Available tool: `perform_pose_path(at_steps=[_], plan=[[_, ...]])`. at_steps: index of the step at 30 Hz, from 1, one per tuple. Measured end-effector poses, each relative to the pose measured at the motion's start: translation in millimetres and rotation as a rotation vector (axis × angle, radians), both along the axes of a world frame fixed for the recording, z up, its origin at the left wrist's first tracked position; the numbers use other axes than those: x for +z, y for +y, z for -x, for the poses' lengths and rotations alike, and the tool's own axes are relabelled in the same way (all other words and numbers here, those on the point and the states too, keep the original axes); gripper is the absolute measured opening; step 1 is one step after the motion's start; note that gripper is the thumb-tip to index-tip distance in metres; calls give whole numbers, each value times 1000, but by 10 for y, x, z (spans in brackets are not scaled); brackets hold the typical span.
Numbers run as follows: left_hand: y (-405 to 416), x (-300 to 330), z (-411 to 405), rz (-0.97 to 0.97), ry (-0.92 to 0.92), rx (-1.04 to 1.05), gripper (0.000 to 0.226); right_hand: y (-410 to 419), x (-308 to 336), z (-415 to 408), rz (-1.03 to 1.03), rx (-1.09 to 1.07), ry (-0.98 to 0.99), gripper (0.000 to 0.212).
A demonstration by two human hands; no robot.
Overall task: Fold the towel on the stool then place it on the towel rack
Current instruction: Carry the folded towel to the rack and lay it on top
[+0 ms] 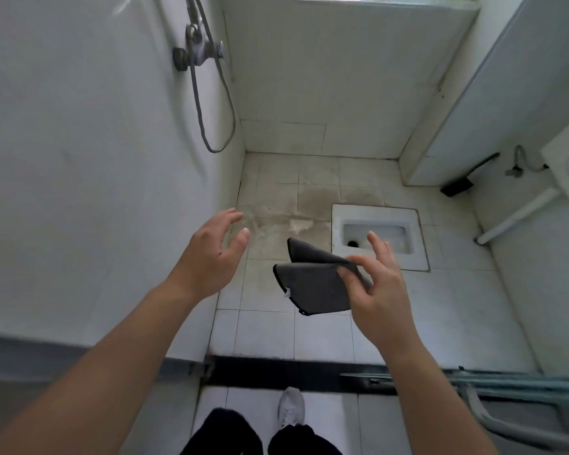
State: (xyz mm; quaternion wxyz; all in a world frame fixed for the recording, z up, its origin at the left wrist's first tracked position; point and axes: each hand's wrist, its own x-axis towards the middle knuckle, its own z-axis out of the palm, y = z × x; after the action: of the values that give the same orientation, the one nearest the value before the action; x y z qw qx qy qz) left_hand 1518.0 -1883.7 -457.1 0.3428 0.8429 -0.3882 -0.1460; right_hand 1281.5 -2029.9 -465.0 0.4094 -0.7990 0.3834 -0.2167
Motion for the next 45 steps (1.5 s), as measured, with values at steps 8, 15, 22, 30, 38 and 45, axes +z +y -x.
perform_pose_path(at_steps=[8, 15, 22, 30, 38, 45], plan=[[-1143, -173, -574, 26, 28, -138, 45, -600, -57, -391, -11, -142, 41, 7], [-2234, -269, -981, 48, 80, -387, 43, -1050, 27, -640, -12, -376, 43, 7], [-3229, -133, -1128, 89, 49, -664, 41, -1470, 193, -816, 32, -657, 47, 7], [-4247, -82, -883, 78, 38, -852, 43, -2020, 184, -631, 82, -857, 9, 7], [-5298, 61, -321, 69, -24, -965, 52, -2833, 152, -350, 105, -953, -14, 7], [-6076, 169, 205, 92, -85, -1099, 45, -3505, 266, -59, 163, -991, 64, 6]])
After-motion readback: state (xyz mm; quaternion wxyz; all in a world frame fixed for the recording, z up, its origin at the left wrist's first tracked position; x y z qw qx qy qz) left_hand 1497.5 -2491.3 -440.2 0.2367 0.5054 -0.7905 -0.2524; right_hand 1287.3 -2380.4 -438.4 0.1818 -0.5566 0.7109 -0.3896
